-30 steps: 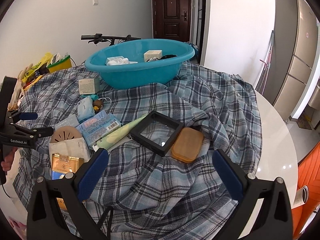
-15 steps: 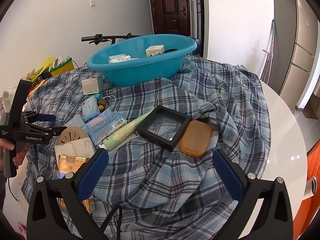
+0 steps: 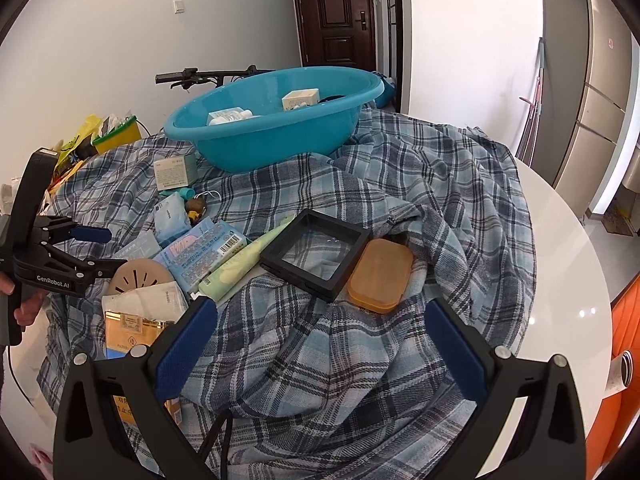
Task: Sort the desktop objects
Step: 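Move both grippers down toward the items on the plaid cloth, then close the left gripper on the grey printed box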
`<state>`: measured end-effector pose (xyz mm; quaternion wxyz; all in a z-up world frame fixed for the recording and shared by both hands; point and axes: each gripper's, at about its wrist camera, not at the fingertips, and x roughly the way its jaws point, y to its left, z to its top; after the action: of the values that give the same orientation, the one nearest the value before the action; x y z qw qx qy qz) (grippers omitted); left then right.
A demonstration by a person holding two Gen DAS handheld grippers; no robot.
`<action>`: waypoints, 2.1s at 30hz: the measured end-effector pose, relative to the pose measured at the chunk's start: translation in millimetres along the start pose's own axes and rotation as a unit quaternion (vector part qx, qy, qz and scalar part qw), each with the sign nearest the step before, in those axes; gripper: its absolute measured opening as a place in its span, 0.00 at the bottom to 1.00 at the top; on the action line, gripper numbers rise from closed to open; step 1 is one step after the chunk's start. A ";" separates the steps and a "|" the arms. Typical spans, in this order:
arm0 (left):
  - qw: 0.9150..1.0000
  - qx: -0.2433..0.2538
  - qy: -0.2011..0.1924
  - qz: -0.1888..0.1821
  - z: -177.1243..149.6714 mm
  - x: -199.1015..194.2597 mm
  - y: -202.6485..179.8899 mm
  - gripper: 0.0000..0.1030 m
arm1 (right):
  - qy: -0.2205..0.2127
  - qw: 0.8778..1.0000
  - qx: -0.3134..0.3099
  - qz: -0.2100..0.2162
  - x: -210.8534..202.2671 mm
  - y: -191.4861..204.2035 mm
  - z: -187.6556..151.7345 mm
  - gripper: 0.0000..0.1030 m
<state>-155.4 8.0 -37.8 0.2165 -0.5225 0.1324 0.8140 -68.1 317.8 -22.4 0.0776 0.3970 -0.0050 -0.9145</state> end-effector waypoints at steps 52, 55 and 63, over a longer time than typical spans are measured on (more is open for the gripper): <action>0.996 -0.050 -0.065 0.018 12.9 -27.7 6.5 0.48 | 0.009 1.000 -0.019 0.002 3.2 -5.0 10.3 1.00; 0.995 -0.062 -0.082 0.013 8.6 -41.0 5.3 0.48 | 0.010 0.999 -0.035 -0.003 6.4 -1.7 13.5 1.00; 0.992 -0.070 -0.100 0.012 -0.1 -54.4 -4.7 0.48 | 0.020 1.000 -0.008 0.004 28.9 -15.8 26.4 1.00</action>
<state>-133.4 0.5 11.5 0.1818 -0.4507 0.0593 0.8720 -108.9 327.9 -26.4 0.0847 0.4150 0.0021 -0.9059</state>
